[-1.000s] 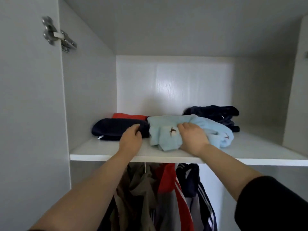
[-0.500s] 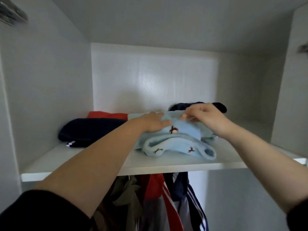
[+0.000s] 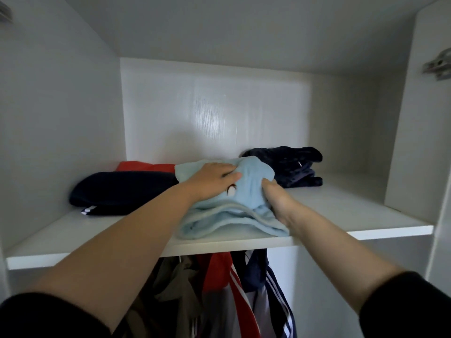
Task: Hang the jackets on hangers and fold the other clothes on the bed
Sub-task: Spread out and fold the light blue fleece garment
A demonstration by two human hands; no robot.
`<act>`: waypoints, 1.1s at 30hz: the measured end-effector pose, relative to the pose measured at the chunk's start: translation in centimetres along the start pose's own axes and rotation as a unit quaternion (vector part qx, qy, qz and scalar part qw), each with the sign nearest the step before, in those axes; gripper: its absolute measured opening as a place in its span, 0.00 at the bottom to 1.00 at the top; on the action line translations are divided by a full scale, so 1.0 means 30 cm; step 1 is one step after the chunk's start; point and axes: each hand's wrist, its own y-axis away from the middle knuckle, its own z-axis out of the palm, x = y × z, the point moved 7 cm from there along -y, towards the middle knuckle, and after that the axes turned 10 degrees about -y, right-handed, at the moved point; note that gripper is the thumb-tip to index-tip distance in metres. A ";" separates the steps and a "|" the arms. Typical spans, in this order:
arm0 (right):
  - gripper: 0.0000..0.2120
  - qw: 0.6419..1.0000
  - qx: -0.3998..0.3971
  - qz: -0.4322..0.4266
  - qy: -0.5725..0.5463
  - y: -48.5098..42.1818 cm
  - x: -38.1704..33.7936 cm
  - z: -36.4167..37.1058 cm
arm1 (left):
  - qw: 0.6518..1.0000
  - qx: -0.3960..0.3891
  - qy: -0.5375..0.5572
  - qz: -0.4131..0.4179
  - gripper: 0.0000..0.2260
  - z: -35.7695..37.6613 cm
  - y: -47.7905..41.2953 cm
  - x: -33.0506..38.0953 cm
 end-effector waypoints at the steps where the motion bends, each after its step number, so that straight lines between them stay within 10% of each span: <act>1: 0.23 0.999 -0.008 0.001 0.047 0.005 0.000 0.007 | 1.000 -0.003 -0.019 -0.003 0.22 0.005 0.003 0.002; 6: 0.27 0.972 0.063 -0.133 0.183 0.025 -0.182 -0.076 | 0.970 -0.023 -0.237 -0.044 0.26 0.033 0.023 -0.014; 9: 0.25 0.858 0.087 -0.347 0.368 0.074 -0.293 -0.021 | 0.961 -0.006 -0.274 -0.037 0.26 0.047 0.032 -0.010; 12: 0.25 0.841 -0.048 -0.194 0.503 0.001 -0.062 0.030 | 0.965 0.016 -0.259 -0.041 0.26 0.091 0.058 -0.014; 17: 0.27 0.836 -0.011 -0.132 0.532 -0.023 -0.033 0.003 | 0.960 0.067 -0.265 -0.065 0.26 0.093 0.063 -0.003; 25: 0.24 0.866 0.096 -0.268 0.411 0.275 -0.100 -0.077 | 0.957 0.134 -0.239 -0.100 0.25 0.126 0.213 0.179; 33: 0.23 0.735 0.141 -0.338 0.571 0.830 -0.198 -0.384 | 0.971 0.143 -0.193 0.012 0.27 0.222 0.438 0.691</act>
